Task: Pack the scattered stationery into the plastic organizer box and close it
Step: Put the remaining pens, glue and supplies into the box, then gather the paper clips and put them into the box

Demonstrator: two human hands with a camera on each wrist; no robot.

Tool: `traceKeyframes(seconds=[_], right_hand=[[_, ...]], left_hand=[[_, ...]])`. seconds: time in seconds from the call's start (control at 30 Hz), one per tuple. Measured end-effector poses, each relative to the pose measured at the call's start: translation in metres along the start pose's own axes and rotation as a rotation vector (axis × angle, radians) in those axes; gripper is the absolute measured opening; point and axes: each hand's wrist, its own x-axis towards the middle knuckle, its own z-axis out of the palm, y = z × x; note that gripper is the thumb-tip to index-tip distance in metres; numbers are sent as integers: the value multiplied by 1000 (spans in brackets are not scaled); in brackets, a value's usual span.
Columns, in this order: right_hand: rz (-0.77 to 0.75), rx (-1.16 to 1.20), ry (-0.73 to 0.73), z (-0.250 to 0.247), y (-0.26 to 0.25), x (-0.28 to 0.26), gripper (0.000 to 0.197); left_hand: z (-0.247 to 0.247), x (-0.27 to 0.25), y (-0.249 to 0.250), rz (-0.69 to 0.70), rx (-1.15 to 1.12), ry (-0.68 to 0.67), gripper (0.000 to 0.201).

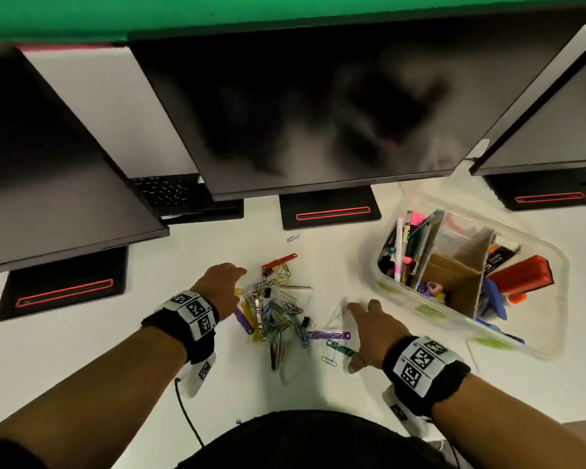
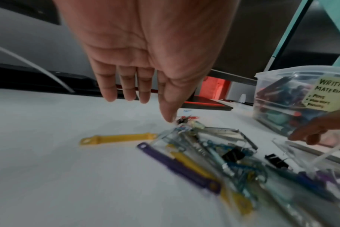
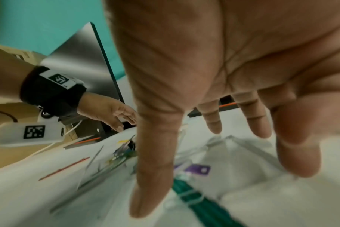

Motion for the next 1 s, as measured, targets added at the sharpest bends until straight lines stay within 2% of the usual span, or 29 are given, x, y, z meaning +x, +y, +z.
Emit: traceKeyframes(seconds=[0.07,0.17,0.3,0.43,0.57,0.63,0.7,0.83,0.93,1.0], right_hand=[[24,9,5,8,-2,4,119],[37,46,63,16,-14,13,115],[3,159,116,17,-25,28,96],[-70,302,132,11,-27,43,67],[-64,172,192,7,-25,48,54],[-64,139,210,6,-21,50,61],[-86,111,220,4,-18,52,78],[-174,13,177,-2,-14,62,108],[-229,-84,109,-7,-15,71,103],[-236,-118,103,-10,-16,72,92]], left_hand=[[6,-3,-12,-30,-20,-14,64],[11,-2,-22,-30,-63,-6,63],[9,9,-13,10,-109,-26,58],[-2,24,16,111,-137,-4,47],[-6,47,45,179,-106,45,41],[-1,55,55,187,-95,36,52],[5,61,64,209,-63,2,64],[13,62,74,288,-39,-37,69],[12,57,74,310,20,-69,70],[10,55,74,327,175,-59,68]])
